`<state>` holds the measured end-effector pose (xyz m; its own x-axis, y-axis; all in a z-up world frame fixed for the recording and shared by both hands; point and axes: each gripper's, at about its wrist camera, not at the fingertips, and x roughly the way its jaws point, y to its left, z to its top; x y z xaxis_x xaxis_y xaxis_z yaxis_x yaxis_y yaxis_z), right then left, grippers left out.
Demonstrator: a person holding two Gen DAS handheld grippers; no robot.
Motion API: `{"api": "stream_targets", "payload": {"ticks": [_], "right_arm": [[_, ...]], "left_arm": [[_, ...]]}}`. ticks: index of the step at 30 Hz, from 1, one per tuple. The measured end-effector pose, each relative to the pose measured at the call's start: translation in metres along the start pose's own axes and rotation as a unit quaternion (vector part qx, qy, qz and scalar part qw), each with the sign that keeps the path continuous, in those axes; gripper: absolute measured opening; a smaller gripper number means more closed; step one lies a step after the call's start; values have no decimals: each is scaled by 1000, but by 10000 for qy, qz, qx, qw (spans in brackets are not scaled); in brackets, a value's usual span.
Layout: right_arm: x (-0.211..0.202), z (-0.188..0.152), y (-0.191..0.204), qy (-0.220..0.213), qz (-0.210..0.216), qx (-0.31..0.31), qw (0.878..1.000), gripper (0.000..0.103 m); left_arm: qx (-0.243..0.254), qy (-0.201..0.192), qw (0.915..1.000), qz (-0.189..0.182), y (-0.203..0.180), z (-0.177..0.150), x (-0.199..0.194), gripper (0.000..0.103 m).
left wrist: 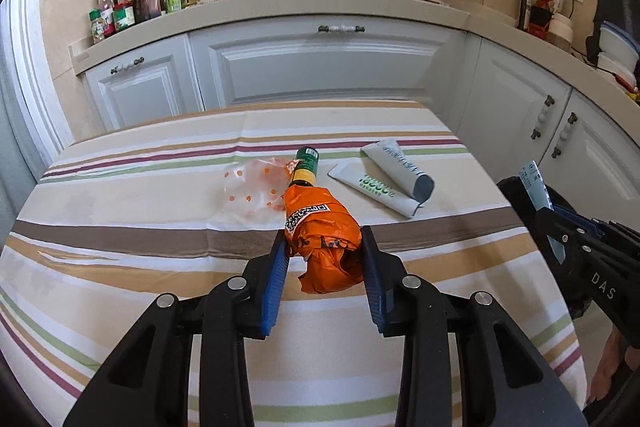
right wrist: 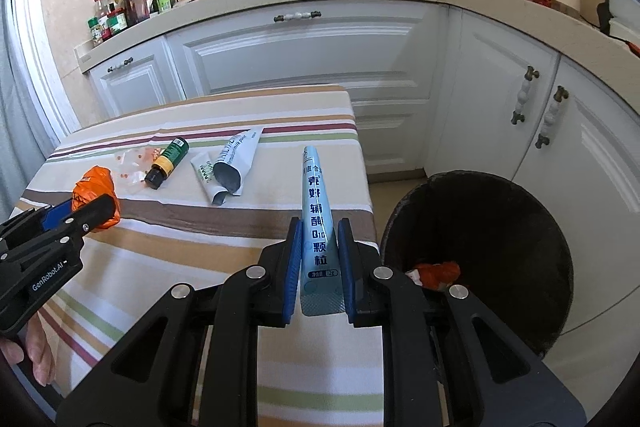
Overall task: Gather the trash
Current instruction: 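Carry the bag and tube over the black bin and open both grippers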
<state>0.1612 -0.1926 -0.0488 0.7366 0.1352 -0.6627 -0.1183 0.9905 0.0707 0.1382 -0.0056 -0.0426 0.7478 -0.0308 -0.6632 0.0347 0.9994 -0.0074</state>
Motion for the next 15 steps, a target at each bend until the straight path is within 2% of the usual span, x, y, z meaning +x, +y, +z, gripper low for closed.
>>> {"api": "stream_targets", "payload": {"ticks": [7, 15], "right_arm": [[-24, -7, -5, -121, -114, 51, 9998, 18], [-49, -15, -26, -281, -393, 203, 9986, 18]], "left_arm": [[91, -136, 9997, -157, -11, 0, -17, 36], [373, -272, 9977, -487, -44, -1, -32, 36]]}}
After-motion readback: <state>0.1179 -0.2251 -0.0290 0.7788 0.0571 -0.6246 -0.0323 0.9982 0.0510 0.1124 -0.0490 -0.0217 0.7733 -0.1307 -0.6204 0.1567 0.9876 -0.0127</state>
